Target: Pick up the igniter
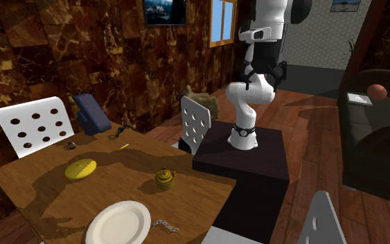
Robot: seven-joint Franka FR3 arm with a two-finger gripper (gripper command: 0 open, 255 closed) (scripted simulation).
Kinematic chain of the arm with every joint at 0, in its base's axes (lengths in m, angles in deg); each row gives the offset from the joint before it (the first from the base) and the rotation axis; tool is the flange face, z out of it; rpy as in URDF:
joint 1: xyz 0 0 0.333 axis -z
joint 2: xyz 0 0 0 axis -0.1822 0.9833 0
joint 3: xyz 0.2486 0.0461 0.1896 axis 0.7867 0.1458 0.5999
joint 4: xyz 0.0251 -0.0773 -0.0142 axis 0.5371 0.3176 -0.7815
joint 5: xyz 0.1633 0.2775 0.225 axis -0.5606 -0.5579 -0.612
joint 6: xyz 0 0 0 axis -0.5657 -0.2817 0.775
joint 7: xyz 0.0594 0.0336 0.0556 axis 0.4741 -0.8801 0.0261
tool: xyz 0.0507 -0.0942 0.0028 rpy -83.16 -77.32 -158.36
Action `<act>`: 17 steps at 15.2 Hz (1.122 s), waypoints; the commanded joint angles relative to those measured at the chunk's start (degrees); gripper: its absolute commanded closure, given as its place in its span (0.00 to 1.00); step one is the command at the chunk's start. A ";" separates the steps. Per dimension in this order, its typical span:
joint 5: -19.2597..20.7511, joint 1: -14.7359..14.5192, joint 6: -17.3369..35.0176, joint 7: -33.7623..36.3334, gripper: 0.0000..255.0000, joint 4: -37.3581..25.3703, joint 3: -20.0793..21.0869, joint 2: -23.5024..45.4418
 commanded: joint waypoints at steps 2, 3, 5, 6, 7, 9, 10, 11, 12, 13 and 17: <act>0.52 0.23 1.19 -1.14 0.00 1.66 -0.81 -0.33; 1.06 0.49 2.40 -2.29 0.00 3.26 -1.62 -0.59; 2.18 1.05 4.88 -4.56 0.00 6.29 -3.29 -0.89; 2.77 1.36 6.16 -5.70 0.00 7.71 -4.14 -0.93; 3.37 1.69 7.45 -6.83 0.00 9.07 -5.01 -0.89; 4.60 2.38 10.13 -9.10 0.00 11.60 -6.80 -0.55; 5.23 2.75 11.51 -10.23 0.00 12.77 -7.71 -0.26; 5.86 3.14 12.93 -11.37 0.00 13.87 -8.63 0.13; 6.50 3.53 14.37 -12.51 0.00 14.90 -9.58 0.61; 7.13 3.94 15.84 -13.65 0.00 15.86 -10.53 1.19; 9.62 5.52 22.06 -18.24 0.00 18.97 -14.50 4.51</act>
